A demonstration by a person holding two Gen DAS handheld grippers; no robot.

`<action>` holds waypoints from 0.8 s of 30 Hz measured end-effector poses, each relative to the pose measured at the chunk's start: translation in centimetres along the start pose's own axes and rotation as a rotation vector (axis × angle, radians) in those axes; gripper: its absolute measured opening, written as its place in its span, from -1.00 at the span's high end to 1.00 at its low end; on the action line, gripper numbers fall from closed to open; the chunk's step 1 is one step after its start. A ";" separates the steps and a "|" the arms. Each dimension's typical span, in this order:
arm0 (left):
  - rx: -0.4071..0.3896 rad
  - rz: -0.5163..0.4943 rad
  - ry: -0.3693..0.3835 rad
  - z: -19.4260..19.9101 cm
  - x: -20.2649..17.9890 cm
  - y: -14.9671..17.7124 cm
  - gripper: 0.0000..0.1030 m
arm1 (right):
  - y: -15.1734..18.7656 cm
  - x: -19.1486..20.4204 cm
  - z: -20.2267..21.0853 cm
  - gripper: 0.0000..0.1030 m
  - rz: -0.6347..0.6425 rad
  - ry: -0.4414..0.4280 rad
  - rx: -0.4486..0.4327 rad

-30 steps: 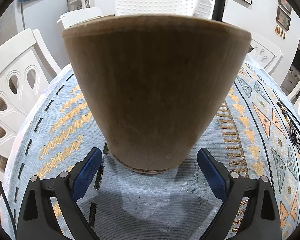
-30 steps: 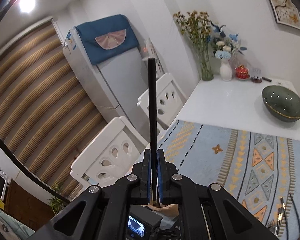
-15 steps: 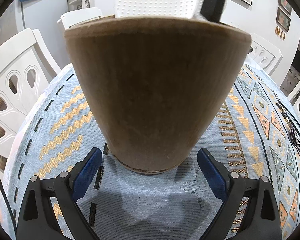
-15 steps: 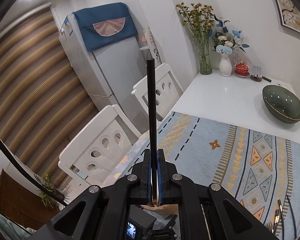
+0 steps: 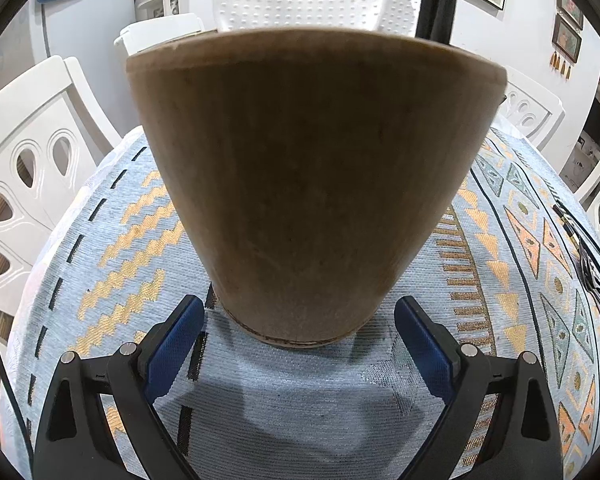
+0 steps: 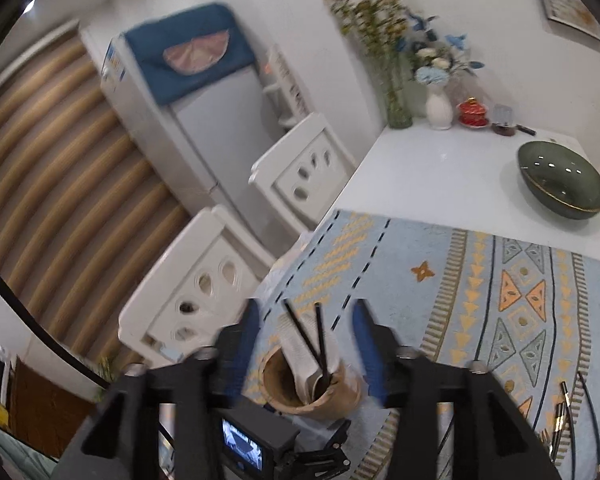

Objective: Organize utensils
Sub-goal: 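Carry the second chopstick into the wooden cup and open the right tool, then return the open right tool to the chopstick pile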

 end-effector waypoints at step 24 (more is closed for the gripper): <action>0.013 0.005 -0.003 -0.1 0.0 0.0 -0.86 | 2.1 -20.9 15.1 0.02 -0.165 0.610 -0.056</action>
Point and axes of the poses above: each gripper's, at about its wrist camera, not at the fingertips, and z roughly against the way its jaws point, x to its left, y to its underside, the point moved 10 cm from there along -z, roughly the way its jaws point, and after that the axes turned 7 degrees about -x, right-handed, at the moved point
